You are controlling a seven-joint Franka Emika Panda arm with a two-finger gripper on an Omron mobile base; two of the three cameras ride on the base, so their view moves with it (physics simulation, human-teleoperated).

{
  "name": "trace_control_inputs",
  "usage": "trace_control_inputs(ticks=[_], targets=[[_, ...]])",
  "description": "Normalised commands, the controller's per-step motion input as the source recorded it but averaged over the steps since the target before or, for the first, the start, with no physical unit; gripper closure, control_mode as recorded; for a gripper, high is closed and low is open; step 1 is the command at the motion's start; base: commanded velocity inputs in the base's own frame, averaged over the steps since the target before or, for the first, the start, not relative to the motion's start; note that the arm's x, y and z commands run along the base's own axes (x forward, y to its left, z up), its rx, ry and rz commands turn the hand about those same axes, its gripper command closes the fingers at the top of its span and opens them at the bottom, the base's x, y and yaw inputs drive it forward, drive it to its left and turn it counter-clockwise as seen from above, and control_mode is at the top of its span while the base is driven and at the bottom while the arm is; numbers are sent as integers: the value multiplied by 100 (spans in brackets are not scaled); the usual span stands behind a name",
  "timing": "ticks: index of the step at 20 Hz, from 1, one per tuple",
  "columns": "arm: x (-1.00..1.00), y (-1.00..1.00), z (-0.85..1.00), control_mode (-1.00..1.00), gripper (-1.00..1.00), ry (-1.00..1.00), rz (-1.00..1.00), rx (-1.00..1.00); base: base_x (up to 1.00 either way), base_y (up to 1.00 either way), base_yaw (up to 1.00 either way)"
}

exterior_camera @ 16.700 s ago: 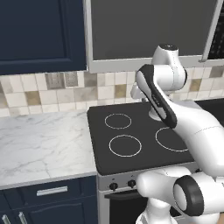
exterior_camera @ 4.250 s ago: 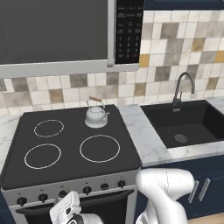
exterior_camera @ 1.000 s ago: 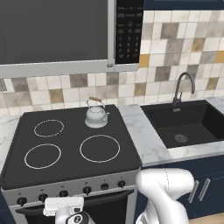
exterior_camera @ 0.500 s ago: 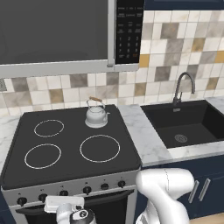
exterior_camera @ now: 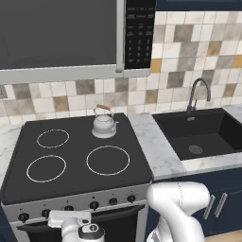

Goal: The kettle is done boiling. Turn off the stove, then wait for 300 timesteps before moving the kettle to the dining table.

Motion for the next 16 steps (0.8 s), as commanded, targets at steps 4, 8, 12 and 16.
trace_control_inputs(ticks=[4, 8, 12, 16], targets=[[0, -1, -8, -100, -100, 5, 0, 10, 0, 0, 0], [-6, 0, 0, -100, -100, -1, 0, 0, 0, 0, 0], [-30, 0, 0, -100, -100, -1, 0, 0, 0, 0, 0], [-38, 0, 0, -100, -100, -2, -1, 0, 0, 0, 0]])
